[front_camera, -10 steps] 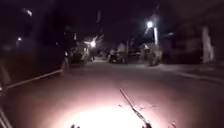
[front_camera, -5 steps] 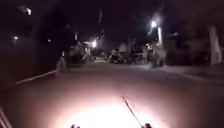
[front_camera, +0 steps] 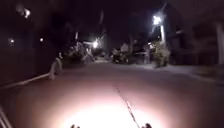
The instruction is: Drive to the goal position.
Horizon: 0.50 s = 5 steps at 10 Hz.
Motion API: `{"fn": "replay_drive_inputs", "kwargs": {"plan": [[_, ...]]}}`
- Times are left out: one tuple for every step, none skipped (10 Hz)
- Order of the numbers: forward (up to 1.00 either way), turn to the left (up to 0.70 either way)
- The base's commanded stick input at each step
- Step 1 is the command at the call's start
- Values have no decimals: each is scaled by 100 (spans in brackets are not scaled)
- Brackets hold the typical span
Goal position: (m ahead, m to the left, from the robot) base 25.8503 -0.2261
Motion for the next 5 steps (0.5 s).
{"fn": "replay_drive_inputs", "kwargs": {"plan": [[85,0],[85,0],[85,0],[85,0],[85,0]]}}
